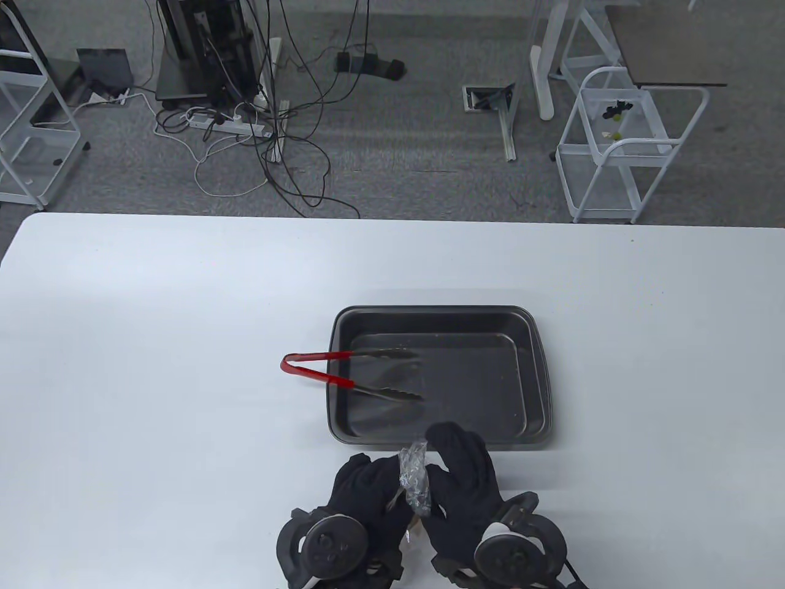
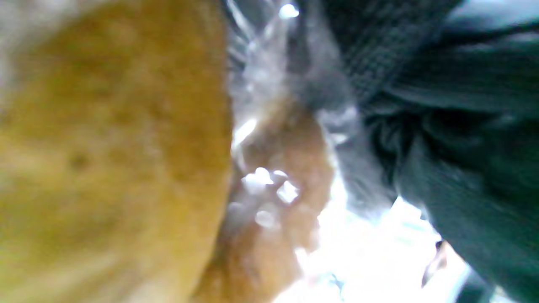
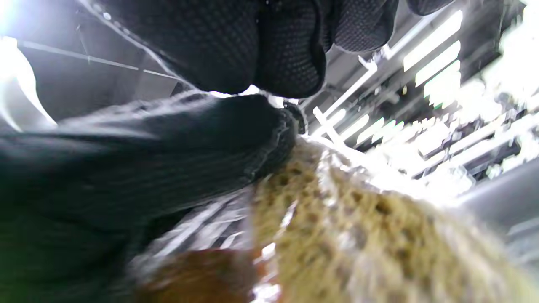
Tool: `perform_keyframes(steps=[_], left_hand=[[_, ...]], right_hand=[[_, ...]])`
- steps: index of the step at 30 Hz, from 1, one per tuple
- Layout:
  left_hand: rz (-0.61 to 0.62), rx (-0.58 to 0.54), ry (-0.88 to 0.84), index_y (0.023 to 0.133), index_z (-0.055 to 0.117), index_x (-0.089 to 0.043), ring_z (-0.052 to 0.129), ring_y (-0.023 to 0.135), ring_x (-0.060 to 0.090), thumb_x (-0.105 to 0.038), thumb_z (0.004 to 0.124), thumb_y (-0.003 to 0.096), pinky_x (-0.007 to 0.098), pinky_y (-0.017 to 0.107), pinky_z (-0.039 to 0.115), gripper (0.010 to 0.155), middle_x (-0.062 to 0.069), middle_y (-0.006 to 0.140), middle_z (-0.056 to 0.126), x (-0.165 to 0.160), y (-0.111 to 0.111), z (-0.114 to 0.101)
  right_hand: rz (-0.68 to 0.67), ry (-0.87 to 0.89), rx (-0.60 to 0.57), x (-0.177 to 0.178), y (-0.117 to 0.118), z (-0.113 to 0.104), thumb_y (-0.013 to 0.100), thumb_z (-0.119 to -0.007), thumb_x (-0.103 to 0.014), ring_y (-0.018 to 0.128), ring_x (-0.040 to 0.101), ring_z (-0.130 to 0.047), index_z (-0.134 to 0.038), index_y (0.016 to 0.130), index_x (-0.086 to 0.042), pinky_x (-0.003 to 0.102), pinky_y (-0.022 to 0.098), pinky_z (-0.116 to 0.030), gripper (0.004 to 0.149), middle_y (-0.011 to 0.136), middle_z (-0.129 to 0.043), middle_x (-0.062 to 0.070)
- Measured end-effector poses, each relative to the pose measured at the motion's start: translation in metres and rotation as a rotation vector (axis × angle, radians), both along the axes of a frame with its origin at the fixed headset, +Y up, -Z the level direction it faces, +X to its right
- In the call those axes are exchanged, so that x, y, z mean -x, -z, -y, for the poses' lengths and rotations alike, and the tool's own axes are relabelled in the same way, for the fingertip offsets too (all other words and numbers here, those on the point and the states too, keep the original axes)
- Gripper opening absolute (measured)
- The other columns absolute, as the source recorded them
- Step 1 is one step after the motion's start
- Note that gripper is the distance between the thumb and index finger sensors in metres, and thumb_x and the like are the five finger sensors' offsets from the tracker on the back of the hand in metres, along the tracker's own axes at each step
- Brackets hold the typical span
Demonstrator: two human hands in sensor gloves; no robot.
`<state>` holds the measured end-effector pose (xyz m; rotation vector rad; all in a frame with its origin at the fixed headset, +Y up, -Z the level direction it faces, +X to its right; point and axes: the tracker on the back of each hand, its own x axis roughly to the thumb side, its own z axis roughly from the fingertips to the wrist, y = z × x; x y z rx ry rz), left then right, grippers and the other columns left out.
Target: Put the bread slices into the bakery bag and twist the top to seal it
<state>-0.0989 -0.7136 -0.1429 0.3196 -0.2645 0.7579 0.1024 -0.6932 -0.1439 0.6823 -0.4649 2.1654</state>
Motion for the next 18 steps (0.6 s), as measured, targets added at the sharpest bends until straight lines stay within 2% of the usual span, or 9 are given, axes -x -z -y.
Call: perform_keyframes(steps=[2, 5, 7, 10, 12, 14, 16, 17, 18], left_hand=[[0.023, 0.027, -0.035, 0.089, 0.084, -0.022, 0.106, 0.066, 0.020, -0.042, 0.100, 0.0420, 0.056, 0.075, 0.071, 0.053, 0.004, 0.081, 0.097, 0.004, 0.004, 0.002], [0.036, 0.067, -0.091, 0.088, 0.085, -0.023, 0.106, 0.065, 0.019, -0.042, 0.101, 0.0417, 0.055, 0.075, 0.071, 0.052, 0.003, 0.080, 0.098, 0.009, 0.007, 0.004], [0.052, 0.128, -0.164, 0.087, 0.086, -0.024, 0.106, 0.065, 0.019, -0.041, 0.100, 0.0420, 0.055, 0.075, 0.071, 0.050, 0.002, 0.080, 0.098, 0.013, 0.011, 0.007], [0.064, 0.184, -0.243, 0.087, 0.086, -0.024, 0.106, 0.065, 0.019, -0.041, 0.100, 0.0423, 0.055, 0.075, 0.071, 0.049, 0.002, 0.080, 0.098, 0.021, 0.017, 0.011], [0.093, 0.193, -0.260, 0.087, 0.087, -0.024, 0.106, 0.064, 0.021, -0.040, 0.100, 0.0423, 0.056, 0.075, 0.070, 0.049, 0.003, 0.080, 0.098, 0.024, 0.020, 0.012], [0.127, 0.222, -0.293, 0.087, 0.087, -0.024, 0.106, 0.064, 0.021, -0.040, 0.100, 0.0423, 0.056, 0.075, 0.070, 0.049, 0.003, 0.080, 0.098, 0.027, 0.023, 0.014], [0.180, 0.266, -0.321, 0.087, 0.087, -0.023, 0.106, 0.064, 0.021, -0.040, 0.100, 0.0424, 0.057, 0.075, 0.070, 0.049, 0.004, 0.079, 0.099, 0.028, 0.026, 0.014], [0.213, 0.281, -0.322, 0.087, 0.088, -0.022, 0.106, 0.063, 0.022, -0.039, 0.100, 0.0422, 0.058, 0.075, 0.069, 0.049, 0.005, 0.079, 0.099, 0.027, 0.028, 0.014], [0.236, 0.302, -0.297, 0.087, 0.088, -0.021, 0.106, 0.063, 0.022, -0.039, 0.100, 0.0424, 0.059, 0.075, 0.069, 0.049, 0.006, 0.079, 0.099, 0.026, 0.029, 0.013]], right_hand=[[-0.066, 0.026, 0.069, -0.003, 0.002, 0.003, 0.039, -0.093, -0.024, 0.095, 0.059, -0.059, -0.091, 0.065, 0.014, 0.074, 0.066, -0.044, 0.046, 0.107, -0.058, 0.032], [-0.067, 0.025, 0.124, -0.009, 0.005, 0.004, 0.039, -0.093, -0.024, 0.095, 0.059, -0.058, -0.091, 0.065, 0.014, 0.075, 0.066, -0.043, 0.046, 0.107, -0.058, 0.032], [-0.023, -0.022, 0.100, -0.014, 0.007, 0.003, 0.041, -0.091, -0.025, 0.094, 0.060, -0.061, -0.090, 0.068, 0.011, 0.074, 0.066, -0.045, 0.046, 0.107, -0.060, 0.032], [0.041, -0.054, 0.002, -0.022, 0.006, -0.002, 0.041, -0.091, -0.028, 0.093, 0.059, -0.063, -0.090, 0.069, 0.009, 0.074, 0.066, -0.046, 0.046, 0.106, -0.062, 0.030], [0.057, -0.076, -0.039, -0.024, 0.003, -0.004, 0.042, -0.090, -0.025, 0.094, 0.059, -0.062, -0.085, 0.078, 0.008, 0.074, 0.068, -0.044, 0.049, 0.107, -0.059, 0.030], [0.051, -0.260, -0.220, -0.023, -0.003, -0.008, 0.041, -0.091, -0.027, 0.095, 0.057, -0.063, -0.079, 0.089, 0.000, 0.073, 0.069, -0.044, 0.056, 0.109, -0.057, 0.027], [-0.026, -0.421, -0.471, -0.015, -0.016, -0.007, 0.039, -0.094, -0.028, 0.093, 0.053, -0.068, -0.078, 0.092, -0.006, 0.072, 0.070, -0.047, 0.059, 0.107, -0.063, 0.024], [-0.024, -0.535, -0.622, -0.007, -0.024, -0.007, 0.037, -0.095, -0.028, 0.091, 0.051, -0.072, -0.076, 0.095, -0.014, 0.071, 0.069, -0.049, 0.062, 0.106, -0.066, 0.023], [0.002, -0.637, -0.725, -0.001, -0.031, -0.006, 0.037, -0.095, -0.030, 0.091, 0.050, -0.074, -0.073, 0.096, -0.018, 0.070, 0.068, -0.052, 0.064, 0.106, -0.067, 0.021]])
